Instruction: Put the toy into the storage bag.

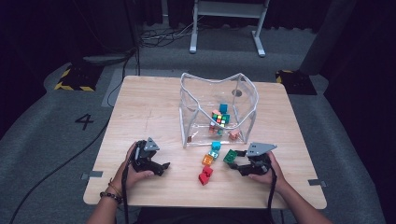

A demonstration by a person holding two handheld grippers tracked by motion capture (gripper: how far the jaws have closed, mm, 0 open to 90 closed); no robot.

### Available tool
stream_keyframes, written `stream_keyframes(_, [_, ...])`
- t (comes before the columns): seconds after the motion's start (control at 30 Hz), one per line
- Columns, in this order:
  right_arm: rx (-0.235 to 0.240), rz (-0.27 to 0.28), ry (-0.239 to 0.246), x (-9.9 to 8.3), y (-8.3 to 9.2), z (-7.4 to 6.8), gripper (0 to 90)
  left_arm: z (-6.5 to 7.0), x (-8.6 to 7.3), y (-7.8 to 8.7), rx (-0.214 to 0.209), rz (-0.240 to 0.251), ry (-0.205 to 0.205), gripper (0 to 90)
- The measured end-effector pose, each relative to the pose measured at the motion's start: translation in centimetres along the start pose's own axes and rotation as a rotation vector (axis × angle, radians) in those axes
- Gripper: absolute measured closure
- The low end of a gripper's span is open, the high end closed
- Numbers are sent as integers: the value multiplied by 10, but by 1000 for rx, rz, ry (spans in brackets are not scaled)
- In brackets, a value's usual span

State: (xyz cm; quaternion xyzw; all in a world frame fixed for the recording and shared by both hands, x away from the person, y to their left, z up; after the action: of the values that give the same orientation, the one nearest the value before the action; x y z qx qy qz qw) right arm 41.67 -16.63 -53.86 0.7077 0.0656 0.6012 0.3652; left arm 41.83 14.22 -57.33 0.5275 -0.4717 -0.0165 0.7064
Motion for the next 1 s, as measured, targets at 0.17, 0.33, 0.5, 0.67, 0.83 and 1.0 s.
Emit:
stream_keyframes(0.17, [-42,31,-17,2,16,14,431,0,0,0,0,0,0,5])
stream_keyframes(0.33, [-92,61,-41,5,36,27,431,0,0,0,0,0,0,5])
stream_keyframes(0.5, [-137,94,-67,9,59,44,432,0,0,0,1,0,-3,5])
stream_keyframes(0.67, [-175,107,-87,9,77,57,432,0,0,0,1,0,-3,5])
stream_keyframes(0.83, [-196,120,-94,15,87,66,432,0,0,0,0,0,0,5])
stream_keyframes(1.0, [-214,135,-91,24,99,75,432,0,0,0,0,0,0,5])
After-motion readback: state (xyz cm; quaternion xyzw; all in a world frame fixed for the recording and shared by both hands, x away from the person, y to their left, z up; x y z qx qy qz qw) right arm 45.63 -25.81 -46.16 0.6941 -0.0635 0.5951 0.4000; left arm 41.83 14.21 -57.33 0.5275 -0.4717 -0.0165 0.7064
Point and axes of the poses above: each handheld gripper's, and its own axes: y roughly backward along the jaws, x roughly out of its top, z roughly to its right, the point moved 9 cm from there along -y, roughly forward along the jaws, and after that the axes turned 3 degrees about x, right-handed, at the moved point
